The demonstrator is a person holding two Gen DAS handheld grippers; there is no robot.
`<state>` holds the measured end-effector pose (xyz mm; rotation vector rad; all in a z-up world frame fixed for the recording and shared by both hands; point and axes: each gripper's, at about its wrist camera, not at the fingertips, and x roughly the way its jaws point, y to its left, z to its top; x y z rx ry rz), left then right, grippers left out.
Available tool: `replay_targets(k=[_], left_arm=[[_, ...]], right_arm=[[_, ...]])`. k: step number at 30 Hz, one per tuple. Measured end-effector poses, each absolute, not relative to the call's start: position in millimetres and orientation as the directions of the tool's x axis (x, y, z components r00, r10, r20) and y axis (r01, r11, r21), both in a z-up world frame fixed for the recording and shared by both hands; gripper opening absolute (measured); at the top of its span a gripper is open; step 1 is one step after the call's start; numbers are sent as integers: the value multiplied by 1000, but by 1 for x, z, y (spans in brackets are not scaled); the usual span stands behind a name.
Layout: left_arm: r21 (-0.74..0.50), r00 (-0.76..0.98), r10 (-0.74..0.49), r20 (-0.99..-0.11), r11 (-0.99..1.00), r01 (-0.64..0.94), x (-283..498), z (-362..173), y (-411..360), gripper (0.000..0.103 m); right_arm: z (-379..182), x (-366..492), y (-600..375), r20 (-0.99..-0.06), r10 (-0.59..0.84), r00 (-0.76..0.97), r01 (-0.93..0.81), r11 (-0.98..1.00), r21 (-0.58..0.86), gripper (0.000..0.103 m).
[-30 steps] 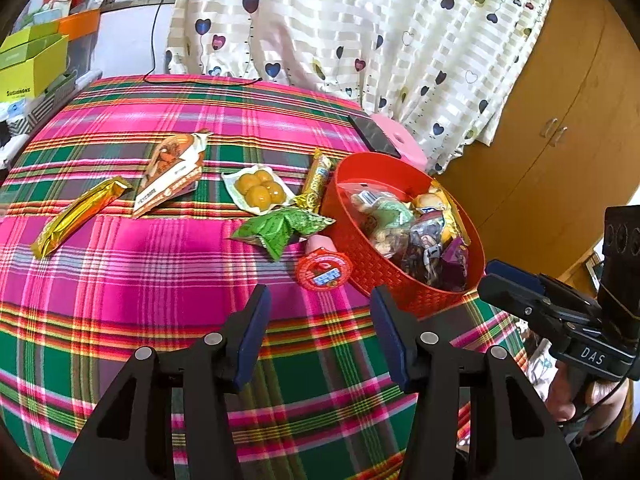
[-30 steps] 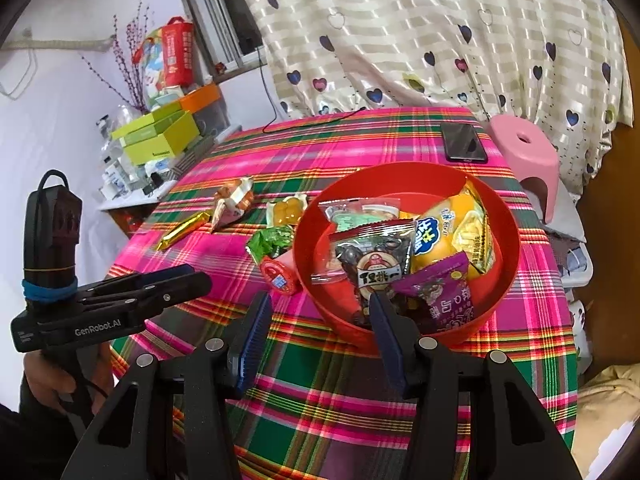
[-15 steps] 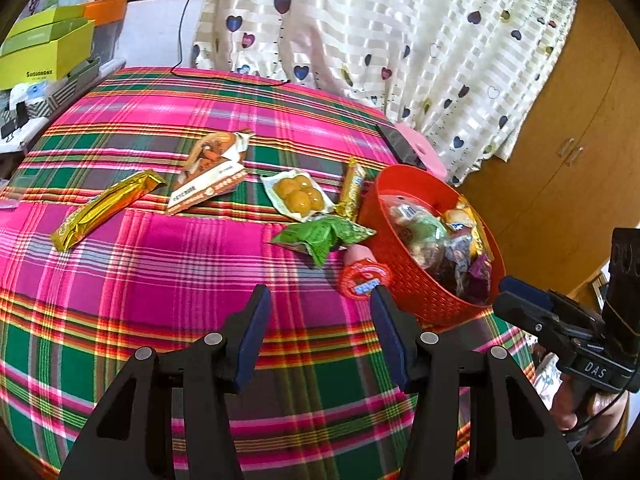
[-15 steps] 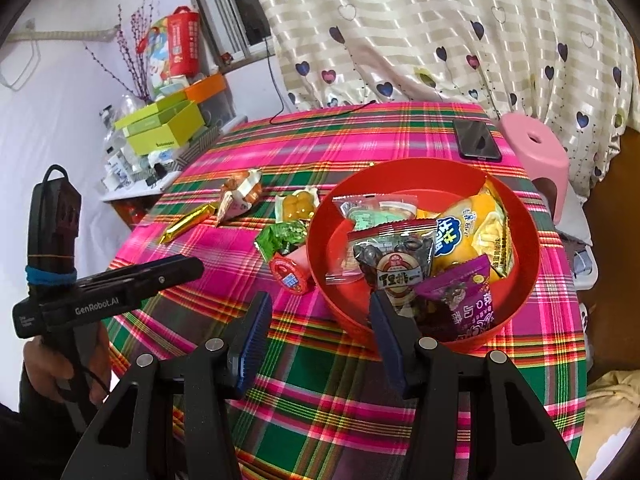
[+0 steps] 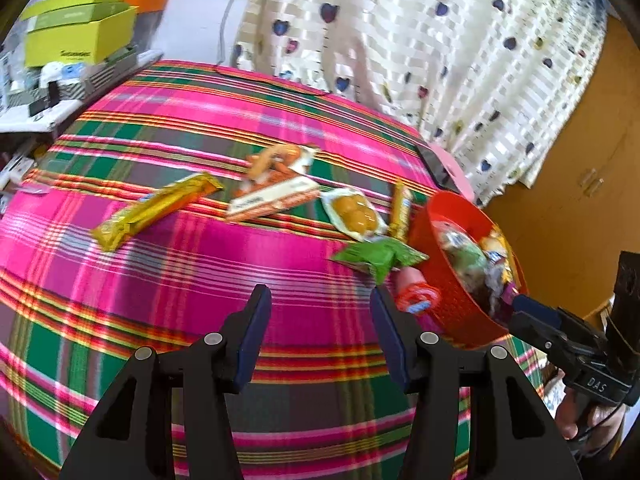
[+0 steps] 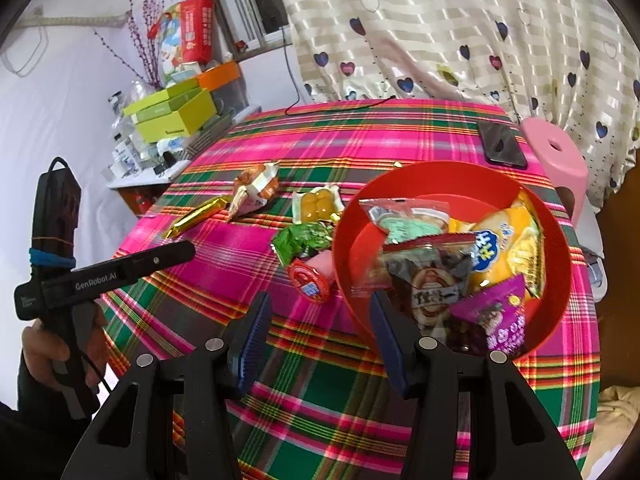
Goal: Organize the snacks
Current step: 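Reach the left tool to the yellow wafer bar and grasp it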
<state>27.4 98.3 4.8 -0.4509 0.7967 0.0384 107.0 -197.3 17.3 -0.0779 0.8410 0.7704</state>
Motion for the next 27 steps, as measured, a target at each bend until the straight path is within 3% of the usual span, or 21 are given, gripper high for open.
replay_targets(k=[12, 19, 27], left_arm=[[-329, 695, -40, -718, 899, -289, 26, -5, 138, 53], [-224, 699, 81, -711, 916, -334, 37, -4, 171, 53], [-106, 664, 125, -738, 949, -297, 69, -21, 200, 53]], right_arm=[[12, 114, -167, -712, 590, 381, -674, 704, 223, 49], [10, 117, -153, -719, 589, 369, -686, 695, 217, 49], [7, 119, -136, -735, 574, 361, -695, 691, 199, 49]])
